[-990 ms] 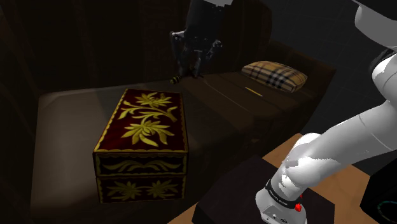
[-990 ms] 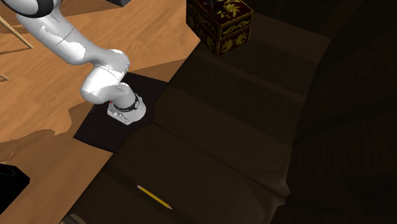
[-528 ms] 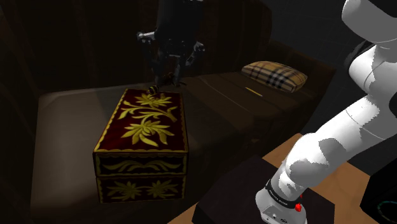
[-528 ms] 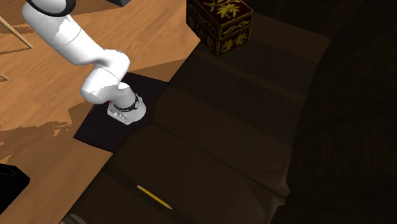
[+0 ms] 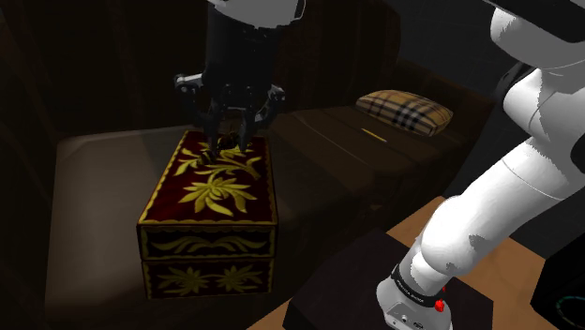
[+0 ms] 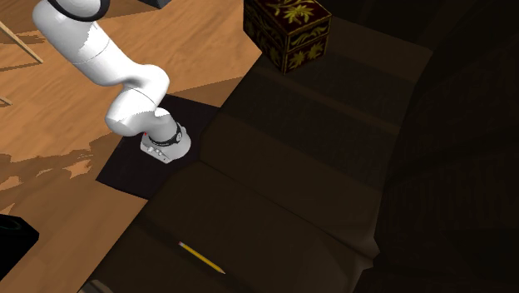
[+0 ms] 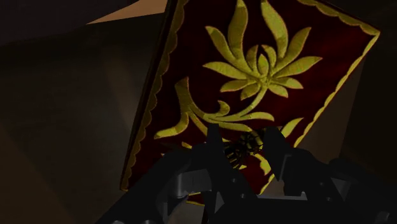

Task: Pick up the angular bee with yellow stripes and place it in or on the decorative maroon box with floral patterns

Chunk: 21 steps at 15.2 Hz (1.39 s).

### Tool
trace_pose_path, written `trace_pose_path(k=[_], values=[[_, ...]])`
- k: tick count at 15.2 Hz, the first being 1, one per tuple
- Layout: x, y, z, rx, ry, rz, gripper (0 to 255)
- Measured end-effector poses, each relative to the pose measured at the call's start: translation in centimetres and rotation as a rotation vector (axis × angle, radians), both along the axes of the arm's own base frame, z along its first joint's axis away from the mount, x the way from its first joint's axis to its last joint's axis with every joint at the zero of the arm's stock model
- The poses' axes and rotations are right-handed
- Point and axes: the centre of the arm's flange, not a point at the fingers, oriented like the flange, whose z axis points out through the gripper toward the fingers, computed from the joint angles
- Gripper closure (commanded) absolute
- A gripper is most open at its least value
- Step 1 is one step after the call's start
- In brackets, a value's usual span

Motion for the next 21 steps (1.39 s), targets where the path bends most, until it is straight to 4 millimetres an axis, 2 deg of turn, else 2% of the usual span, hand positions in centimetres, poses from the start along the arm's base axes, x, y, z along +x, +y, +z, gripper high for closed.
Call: trace_pose_path(k=[7,13,14,20,21], values=[[-0.3,0.6,-3.1,0.011,-0.013,0.012,255],[-0.3,0.4,-3.7,0.007,-0.008,0.009,255],[-0.3,0.4,-3.7,0.007,-0.007,0.008,0],[0.1,0.1,-4.0,0.001,0.000,0.000,0],[0.0,0.1,-3.4,0.001,0.000,0.000,0]])
